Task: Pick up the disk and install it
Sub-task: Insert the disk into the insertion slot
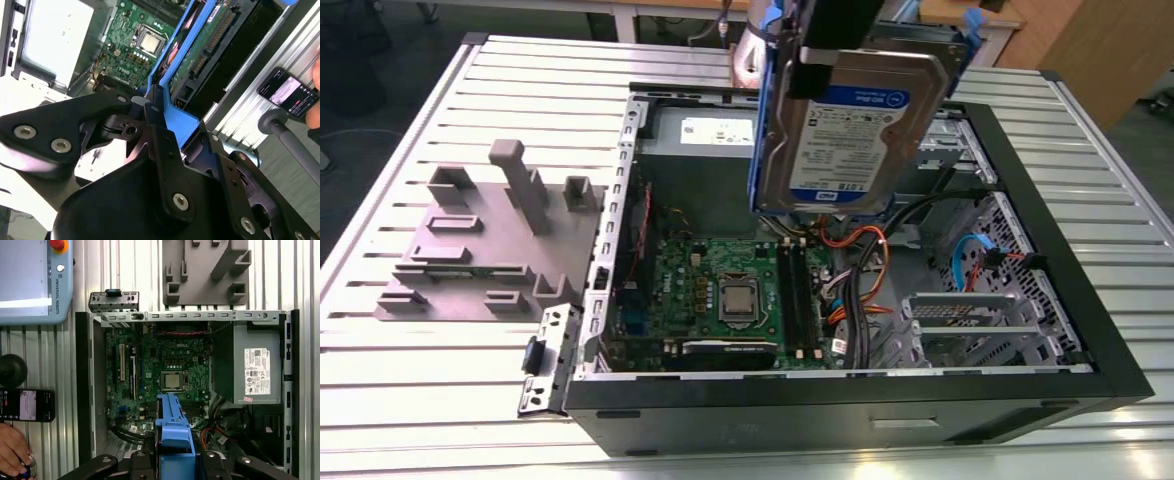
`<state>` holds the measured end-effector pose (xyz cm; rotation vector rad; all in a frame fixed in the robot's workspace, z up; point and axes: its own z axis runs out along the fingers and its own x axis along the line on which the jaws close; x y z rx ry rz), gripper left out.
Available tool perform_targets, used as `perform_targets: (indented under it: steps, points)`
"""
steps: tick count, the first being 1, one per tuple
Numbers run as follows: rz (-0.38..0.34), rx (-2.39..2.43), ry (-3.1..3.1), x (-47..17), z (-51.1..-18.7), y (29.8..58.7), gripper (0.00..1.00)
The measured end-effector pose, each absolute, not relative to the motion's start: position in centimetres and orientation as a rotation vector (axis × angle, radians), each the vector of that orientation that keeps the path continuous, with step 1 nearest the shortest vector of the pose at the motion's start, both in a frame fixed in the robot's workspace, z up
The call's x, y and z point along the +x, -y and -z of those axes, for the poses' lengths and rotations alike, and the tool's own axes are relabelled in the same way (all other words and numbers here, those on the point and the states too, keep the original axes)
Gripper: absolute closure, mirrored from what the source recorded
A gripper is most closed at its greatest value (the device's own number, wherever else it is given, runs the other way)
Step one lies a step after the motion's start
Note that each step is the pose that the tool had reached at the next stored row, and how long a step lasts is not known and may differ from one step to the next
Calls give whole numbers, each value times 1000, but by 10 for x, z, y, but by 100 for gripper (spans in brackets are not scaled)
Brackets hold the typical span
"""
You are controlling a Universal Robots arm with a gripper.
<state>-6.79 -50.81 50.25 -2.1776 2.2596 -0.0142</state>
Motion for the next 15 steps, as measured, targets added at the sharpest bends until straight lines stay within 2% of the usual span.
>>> perform_targets:
  steps: [15]
  points:
    - [15, -2178, -2260, -57, -496, 524, 64]
